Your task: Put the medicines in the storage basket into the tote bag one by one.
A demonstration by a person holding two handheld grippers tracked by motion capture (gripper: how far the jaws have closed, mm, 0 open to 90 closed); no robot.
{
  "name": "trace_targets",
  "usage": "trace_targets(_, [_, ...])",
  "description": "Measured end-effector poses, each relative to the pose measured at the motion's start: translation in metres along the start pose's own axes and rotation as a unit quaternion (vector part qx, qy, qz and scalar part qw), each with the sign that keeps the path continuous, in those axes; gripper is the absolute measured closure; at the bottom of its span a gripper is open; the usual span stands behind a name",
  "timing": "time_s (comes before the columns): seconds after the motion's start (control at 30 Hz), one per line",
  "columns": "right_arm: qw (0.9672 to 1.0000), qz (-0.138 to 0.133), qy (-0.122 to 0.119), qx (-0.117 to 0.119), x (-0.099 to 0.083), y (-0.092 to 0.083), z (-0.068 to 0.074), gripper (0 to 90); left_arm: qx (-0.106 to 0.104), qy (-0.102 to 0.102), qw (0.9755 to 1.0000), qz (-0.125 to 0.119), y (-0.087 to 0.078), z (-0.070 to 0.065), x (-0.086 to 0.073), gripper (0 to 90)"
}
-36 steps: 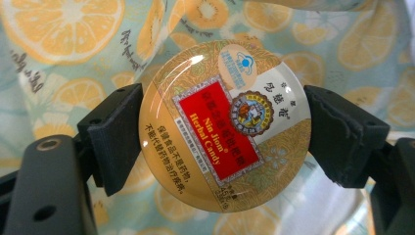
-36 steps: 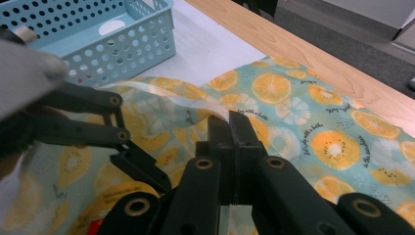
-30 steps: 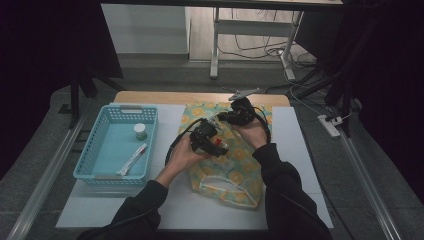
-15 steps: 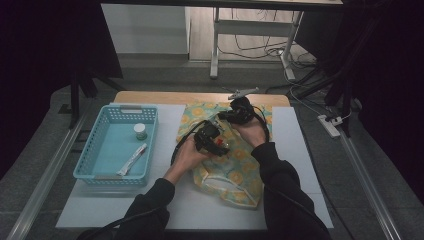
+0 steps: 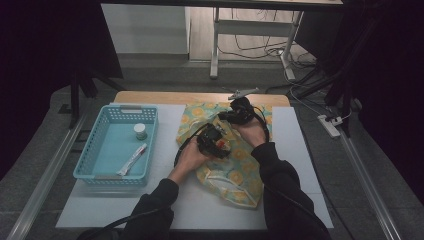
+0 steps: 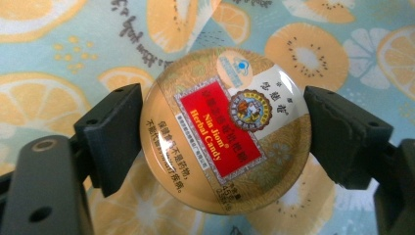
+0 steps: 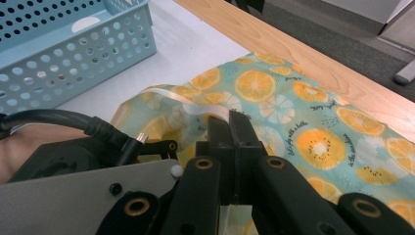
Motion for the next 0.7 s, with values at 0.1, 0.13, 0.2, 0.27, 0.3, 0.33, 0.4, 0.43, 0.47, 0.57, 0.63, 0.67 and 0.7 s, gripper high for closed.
trace_targets(0.1, [1.0,0.0,0.002,0.0,-0.001,0.0,0.0,90.0,-0.009,-0.008,0.9999,-0.007,-0.004,0.001,0.001,14.6])
trace_targets(0.13, [1.0,-0.001,0.002,0.0,-0.001,0.001,0.0,90.0,-0.011,-0.01,0.9998,-0.009,-0.006,0.001,0.001,14.6])
trace_targets(0.2, [1.0,0.0,0.001,0.0,-0.001,0.001,0.0,90.0,-0.009,-0.009,0.9999,-0.011,-0.008,0.001,0.002,13.5])
trace_targets(0.27, [1.0,0.0,0.001,0.0,-0.002,0.001,0.0,90.0,-0.011,-0.014,0.9998,-0.013,-0.01,-0.001,0.003,13.0])
trace_targets(0.3, [1.0,0.0,0.001,0.001,-0.002,0.001,0.0,90.0,-0.014,-0.016,0.9996,-0.017,-0.012,-0.002,0.003,11.9])
trace_targets(0.33, [1.0,0.0,0.001,0.0,-0.002,0.001,0.0,90.0,-0.017,-0.014,0.9996,-0.018,-0.014,-0.003,0.004,11.4])
trace_targets(0.4, [1.0,-0.001,0.0,0.0,-0.001,0.001,0.0,90.0,-0.029,-0.023,0.9991,-0.022,-0.017,-0.005,0.005,9.8])
trace_targets(0.43, [1.0,-0.001,0.001,0.0,-0.001,0.0,0.0,90.0,-0.036,-0.026,0.9987,-0.025,-0.019,-0.006,0.006,9.3])
trace_targets(0.47, [1.0,-0.001,0.001,-0.001,-0.001,0.0,0.0,90.0,-0.043,-0.029,0.9982,-0.031,-0.022,-0.007,0.006,9.1])
trace_targets(0.57, [1.0,-0.001,0.001,0.0,-0.001,-0.001,0.0,90.0,-0.057,-0.037,0.9968,-0.042,-0.029,-0.008,0.007,7.8])
trace_targets(0.63, [1.0,-0.001,0.001,0.001,-0.002,-0.001,0.001,90.0,-0.062,-0.04,0.9962,-0.047,-0.034,-0.009,0.008,6.2])
trace_targets(0.67, [1.0,-0.001,0.001,0.001,-0.002,-0.001,0.001,90.0,-0.062,-0.04,0.996,-0.049,-0.037,-0.009,0.008,5.1])
trace_targets(0.7, [1.0,-0.001,0.001,0.001,-0.001,-0.001,0.001,90.0,-0.064,-0.04,0.9958,-0.053,-0.039,-0.009,0.008,4.7])
Point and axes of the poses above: each handheld gripper's, and its own axes: y roughly forward along the jaws, x roughly out of its top, z roughly to its left, the point moved 2 cm from there along y, roughly forward along the jaws, and after that the axes turned 3 degrees about -z, right-handed, at the moved point
